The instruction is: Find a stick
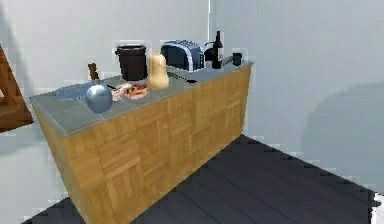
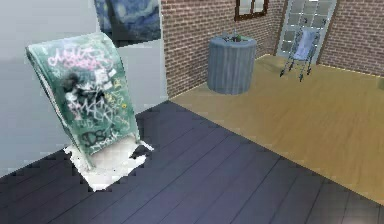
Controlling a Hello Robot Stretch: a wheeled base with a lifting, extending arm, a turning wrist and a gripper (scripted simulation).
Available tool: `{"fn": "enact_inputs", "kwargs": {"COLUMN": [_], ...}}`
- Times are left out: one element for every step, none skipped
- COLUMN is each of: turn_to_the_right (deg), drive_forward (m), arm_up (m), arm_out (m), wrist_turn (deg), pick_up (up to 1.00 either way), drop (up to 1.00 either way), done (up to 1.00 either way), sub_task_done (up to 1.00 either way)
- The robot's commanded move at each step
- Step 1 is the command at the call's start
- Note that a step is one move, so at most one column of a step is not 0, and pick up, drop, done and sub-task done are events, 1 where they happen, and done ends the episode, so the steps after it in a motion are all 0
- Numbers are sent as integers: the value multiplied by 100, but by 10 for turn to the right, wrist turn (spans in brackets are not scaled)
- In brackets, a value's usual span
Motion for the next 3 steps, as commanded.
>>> {"fn": "enact_inputs", "kwargs": {"turn_to_the_right": [60,0,-270], "drive_forward": [0,75,0], "arm_up": [0,0,0], "arm_out": [0,0,0], "wrist_turn": [0,0,0], "pick_up": [0,0,0], "drop": [0,0,0], "done": [0,0,0], "sub_task_done": [0,0,0]}}
